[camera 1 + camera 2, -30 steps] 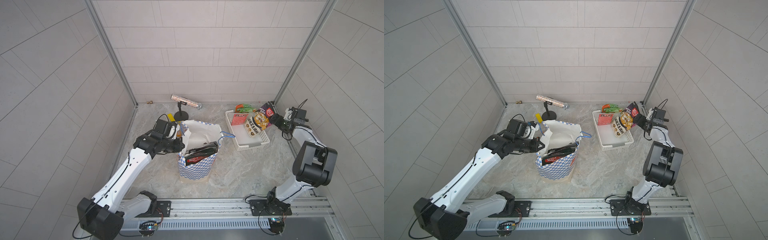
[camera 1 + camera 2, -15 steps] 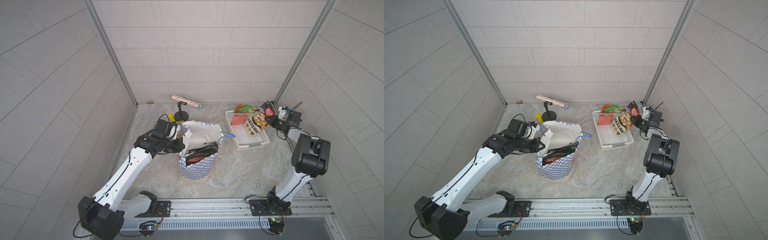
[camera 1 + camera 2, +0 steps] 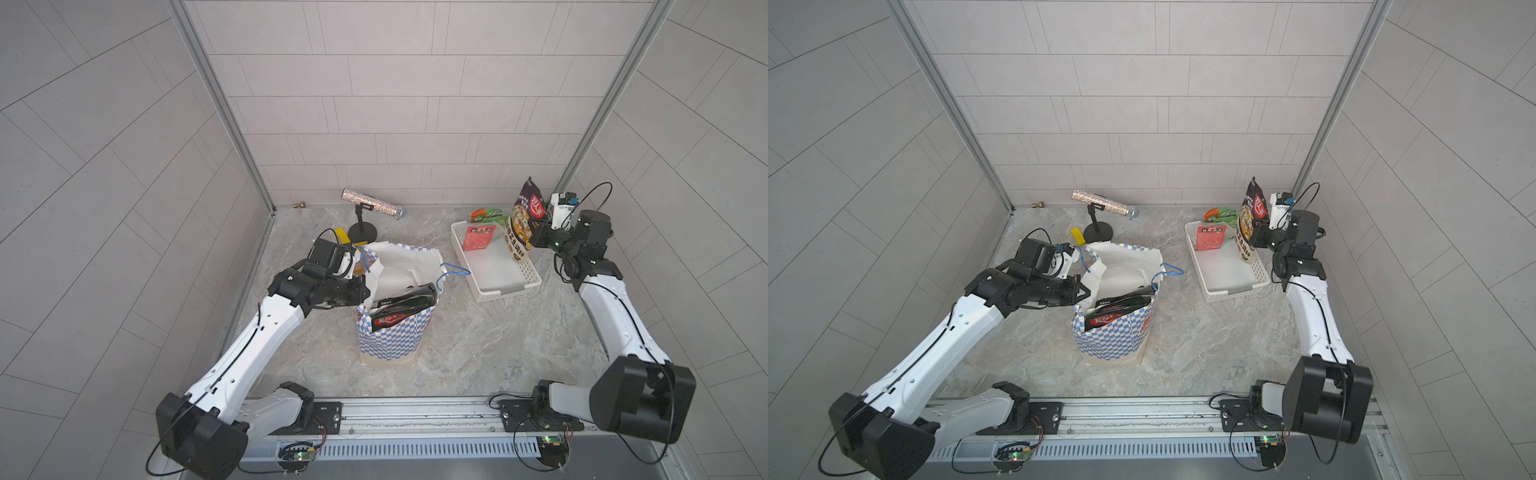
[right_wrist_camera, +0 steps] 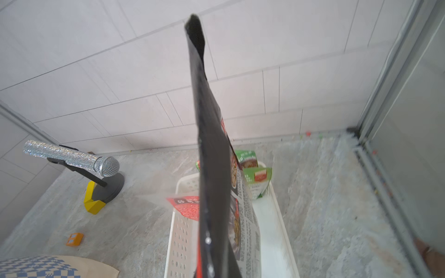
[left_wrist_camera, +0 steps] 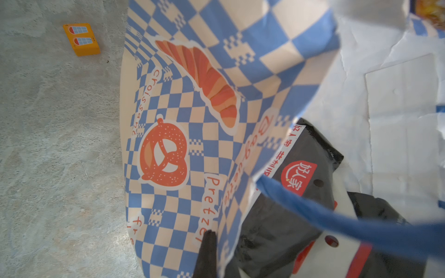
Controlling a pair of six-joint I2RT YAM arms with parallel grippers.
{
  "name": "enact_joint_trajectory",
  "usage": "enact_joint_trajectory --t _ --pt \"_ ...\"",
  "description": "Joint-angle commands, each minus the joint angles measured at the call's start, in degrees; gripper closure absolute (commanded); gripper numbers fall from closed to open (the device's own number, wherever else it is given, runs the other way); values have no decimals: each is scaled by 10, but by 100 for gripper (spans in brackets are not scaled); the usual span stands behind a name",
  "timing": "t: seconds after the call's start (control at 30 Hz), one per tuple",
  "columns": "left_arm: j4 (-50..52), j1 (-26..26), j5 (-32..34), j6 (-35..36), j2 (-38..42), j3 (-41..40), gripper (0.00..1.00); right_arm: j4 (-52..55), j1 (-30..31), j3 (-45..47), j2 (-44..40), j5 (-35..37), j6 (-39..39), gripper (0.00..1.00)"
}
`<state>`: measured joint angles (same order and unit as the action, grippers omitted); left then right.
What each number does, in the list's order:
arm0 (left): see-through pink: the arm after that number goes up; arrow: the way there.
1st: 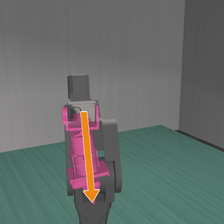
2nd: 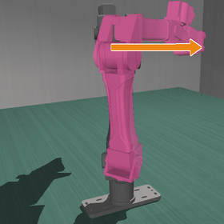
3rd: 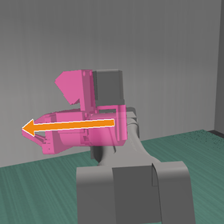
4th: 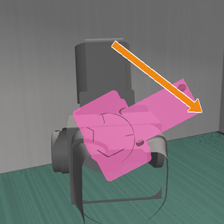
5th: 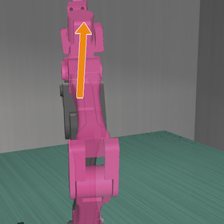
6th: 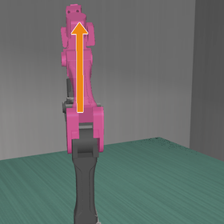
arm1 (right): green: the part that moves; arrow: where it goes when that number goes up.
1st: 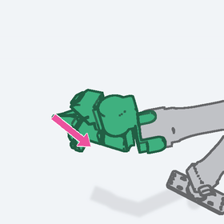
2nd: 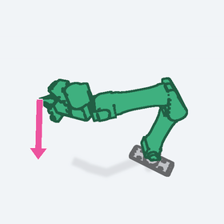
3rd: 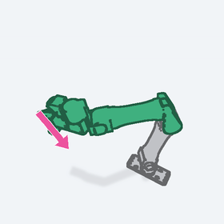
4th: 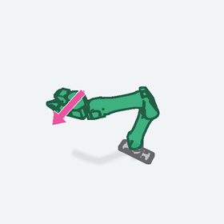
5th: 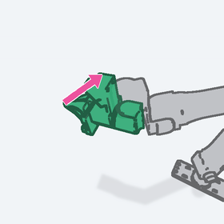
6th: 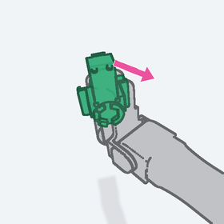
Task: Place the condiment packets inside the bag
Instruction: Pick up the condiment packet from the storage box.
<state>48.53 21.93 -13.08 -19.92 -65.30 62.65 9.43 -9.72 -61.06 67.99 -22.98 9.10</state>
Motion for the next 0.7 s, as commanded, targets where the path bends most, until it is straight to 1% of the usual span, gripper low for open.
enact_joint_trajectory --t 0.0,0.1,0.17,0.27,0.33,0.43,0.53,0.67 --pt "12 1 13 8 -8 -5 100 -11 42 -18 -81 61 -79 100" --pt "12 1 12 8 -8 -5 100 -10 91 -52 -132 64 -118 100" --pt "12 2 11 8 -8 -4 100 -3 124 -89 -146 56 -139 100" --pt "12 2 12 8 -9 -5 100 10 173 -150 -144 18 -156 100" --pt "12 2 14 8 -8 -4 100 9 208 -175 -137 -25 -169 100" --pt "11 1 14 8 -8 -3 100 -13 261 -180 -130 -89 -203 100" --pt "12 1 13 8 -7 -4 100 -45 307 -174 -118 -136 -215 100" --pt "12 1 12 8 -9 -4 100 -79 356 -173 -84 -157 -223 100"
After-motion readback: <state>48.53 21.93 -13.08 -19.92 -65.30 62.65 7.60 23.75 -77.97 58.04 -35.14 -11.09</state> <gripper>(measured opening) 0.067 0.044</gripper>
